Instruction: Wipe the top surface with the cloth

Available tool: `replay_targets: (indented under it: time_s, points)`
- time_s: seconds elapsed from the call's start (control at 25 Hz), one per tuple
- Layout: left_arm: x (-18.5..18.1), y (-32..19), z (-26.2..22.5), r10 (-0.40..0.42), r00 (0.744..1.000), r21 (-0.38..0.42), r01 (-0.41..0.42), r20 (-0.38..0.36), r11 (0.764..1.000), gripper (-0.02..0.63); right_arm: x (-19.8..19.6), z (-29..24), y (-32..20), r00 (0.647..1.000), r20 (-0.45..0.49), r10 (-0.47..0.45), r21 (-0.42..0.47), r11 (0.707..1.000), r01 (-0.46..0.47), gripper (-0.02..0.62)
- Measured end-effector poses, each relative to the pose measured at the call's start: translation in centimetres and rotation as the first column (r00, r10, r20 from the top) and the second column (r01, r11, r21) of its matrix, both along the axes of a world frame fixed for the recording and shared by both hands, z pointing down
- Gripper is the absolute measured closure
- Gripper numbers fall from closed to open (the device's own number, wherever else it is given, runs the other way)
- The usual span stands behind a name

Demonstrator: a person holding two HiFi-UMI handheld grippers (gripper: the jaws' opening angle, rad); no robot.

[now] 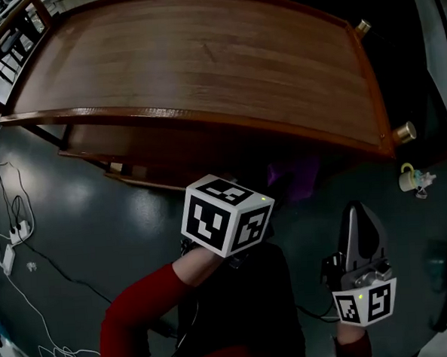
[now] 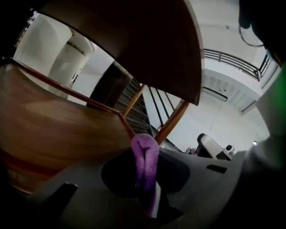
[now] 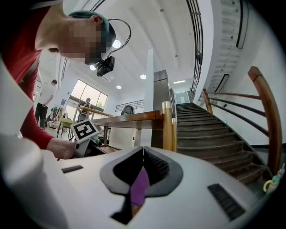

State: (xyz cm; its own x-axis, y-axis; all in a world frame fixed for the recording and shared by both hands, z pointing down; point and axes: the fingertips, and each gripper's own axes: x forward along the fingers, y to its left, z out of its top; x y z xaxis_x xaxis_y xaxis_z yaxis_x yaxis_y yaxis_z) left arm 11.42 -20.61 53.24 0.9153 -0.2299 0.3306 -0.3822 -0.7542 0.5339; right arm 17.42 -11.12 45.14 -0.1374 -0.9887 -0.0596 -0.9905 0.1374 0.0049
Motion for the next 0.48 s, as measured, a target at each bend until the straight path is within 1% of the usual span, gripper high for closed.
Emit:
replay_targets:
  time_s: [0.12,0.28,0.48]
  points:
    - [-0.3,-0.7,0.4,-0.006,1.000,-0.007,0.006,0.011,1.000,0.543,-0.8,0.3,-0.4,1.000,-0.012,-0.019,0.019,1.000,0.019,0.583]
    - [-0.7,-1.8,0.6,-0.012,0.999,0.030,0.011,0.036,0.999,0.543,-1.9,0.6,-1.8,0.999,-0.017,-0.050,0.030,0.998,0.050,0.583]
    - [-1.4,-3.8,0.5,-0.039,0.998,0.045,0.037,0.042,0.998,0.543,-3.5,1.9,-5.0,0.994,-0.017,-0.105,-0.024,0.994,0.104,0.583]
